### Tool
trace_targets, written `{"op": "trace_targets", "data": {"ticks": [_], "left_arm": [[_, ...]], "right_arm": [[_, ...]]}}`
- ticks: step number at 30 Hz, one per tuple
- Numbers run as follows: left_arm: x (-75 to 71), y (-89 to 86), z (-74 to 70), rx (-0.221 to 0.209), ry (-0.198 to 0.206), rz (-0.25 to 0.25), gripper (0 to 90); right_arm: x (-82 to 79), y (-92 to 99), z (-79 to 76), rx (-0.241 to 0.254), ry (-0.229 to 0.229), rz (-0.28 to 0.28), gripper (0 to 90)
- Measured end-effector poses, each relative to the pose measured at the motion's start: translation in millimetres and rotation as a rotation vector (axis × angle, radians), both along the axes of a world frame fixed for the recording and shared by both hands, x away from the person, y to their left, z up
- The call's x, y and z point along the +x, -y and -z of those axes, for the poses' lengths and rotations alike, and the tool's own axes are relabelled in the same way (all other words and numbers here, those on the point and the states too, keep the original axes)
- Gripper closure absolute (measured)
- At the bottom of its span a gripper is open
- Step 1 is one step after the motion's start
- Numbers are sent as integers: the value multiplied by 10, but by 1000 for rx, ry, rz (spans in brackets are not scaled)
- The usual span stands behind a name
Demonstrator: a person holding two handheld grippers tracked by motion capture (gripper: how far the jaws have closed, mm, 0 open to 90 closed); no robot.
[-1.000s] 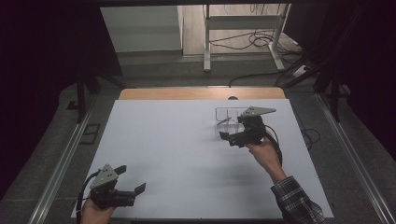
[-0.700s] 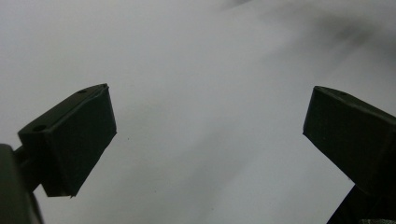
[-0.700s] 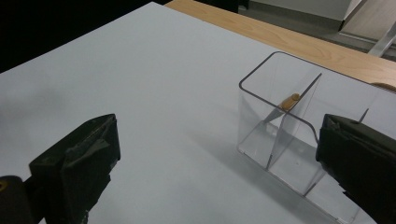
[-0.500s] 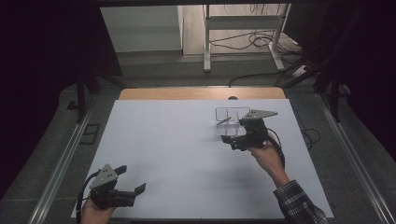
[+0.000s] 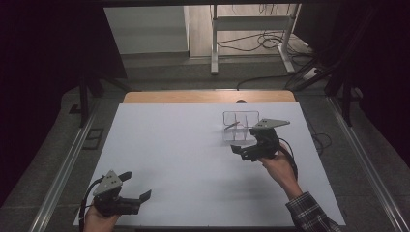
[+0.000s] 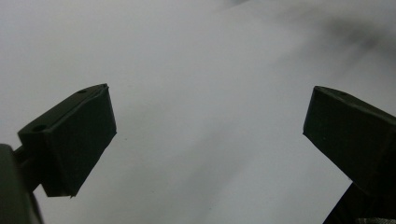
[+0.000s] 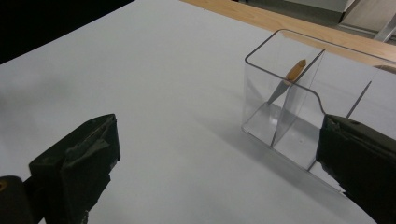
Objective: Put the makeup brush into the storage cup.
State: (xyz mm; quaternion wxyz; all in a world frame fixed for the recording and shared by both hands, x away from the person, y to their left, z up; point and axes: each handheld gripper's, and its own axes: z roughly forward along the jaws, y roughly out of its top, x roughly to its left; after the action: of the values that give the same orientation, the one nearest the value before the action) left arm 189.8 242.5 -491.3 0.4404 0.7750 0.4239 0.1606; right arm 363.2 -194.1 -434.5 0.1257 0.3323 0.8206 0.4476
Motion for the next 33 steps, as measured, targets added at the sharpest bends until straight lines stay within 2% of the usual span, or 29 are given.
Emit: {"op": "trace_targets", "data": {"ticks": [30,33], "left_arm": [[3,-10,1,-7,-5,3,27],[2,-9,1,-8,-5,4,27]], "right_arm": [[-264,-17,41,-32,-12,-17,0],[-298,-15,37,-40,-3,-23,0]]}}
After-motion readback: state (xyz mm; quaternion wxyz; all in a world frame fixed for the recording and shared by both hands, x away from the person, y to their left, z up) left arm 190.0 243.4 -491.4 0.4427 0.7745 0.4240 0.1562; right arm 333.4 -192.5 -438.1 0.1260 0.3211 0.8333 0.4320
